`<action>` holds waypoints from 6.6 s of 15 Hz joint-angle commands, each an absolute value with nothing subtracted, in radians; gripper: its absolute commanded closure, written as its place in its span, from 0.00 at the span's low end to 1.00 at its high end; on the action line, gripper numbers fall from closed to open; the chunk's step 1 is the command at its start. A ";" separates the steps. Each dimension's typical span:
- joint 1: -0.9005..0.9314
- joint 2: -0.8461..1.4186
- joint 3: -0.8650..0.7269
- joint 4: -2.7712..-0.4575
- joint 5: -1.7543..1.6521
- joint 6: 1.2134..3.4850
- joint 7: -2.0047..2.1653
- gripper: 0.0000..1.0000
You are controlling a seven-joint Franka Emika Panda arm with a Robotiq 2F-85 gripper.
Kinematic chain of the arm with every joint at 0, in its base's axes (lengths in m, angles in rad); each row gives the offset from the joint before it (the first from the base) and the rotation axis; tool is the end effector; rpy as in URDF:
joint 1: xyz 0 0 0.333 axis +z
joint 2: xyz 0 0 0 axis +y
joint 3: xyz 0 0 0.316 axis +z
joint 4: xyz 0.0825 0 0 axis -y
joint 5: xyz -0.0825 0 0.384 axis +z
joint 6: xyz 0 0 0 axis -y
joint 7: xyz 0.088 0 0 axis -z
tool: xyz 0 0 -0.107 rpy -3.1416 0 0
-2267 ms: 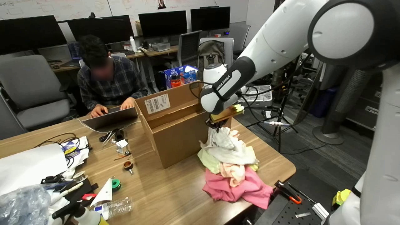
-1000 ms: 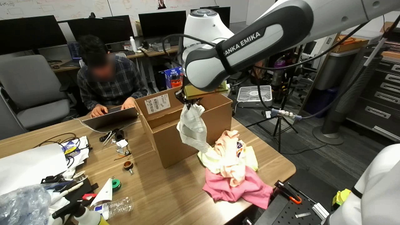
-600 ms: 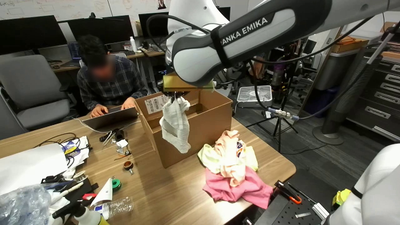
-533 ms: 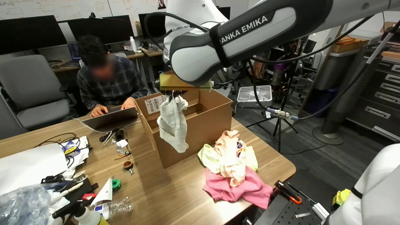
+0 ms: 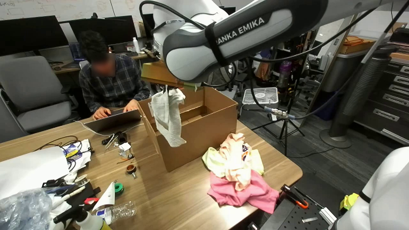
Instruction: Pick the clothes and put them in the box
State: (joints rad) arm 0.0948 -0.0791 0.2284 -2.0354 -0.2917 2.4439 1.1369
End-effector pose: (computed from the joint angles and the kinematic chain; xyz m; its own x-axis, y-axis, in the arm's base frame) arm 0.5419 0.1845 0.5321 0.6849 -0.5815 0.4390 -0.5147 -0.8126 -0.2735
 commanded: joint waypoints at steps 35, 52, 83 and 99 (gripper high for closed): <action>0.116 0.277 0.026 -1.577 -0.225 2.179 1.281 0.22; 0.055 0.191 -0.032 -1.889 -0.234 2.050 0.983 0.00; -0.058 0.294 -0.089 -2.165 -0.114 2.435 0.247 0.00; -0.100 0.212 -0.105 -2.438 -0.099 2.755 0.026 0.00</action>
State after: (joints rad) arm -0.1146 0.2589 -0.0894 -2.3636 -0.0642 2.6842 0.0659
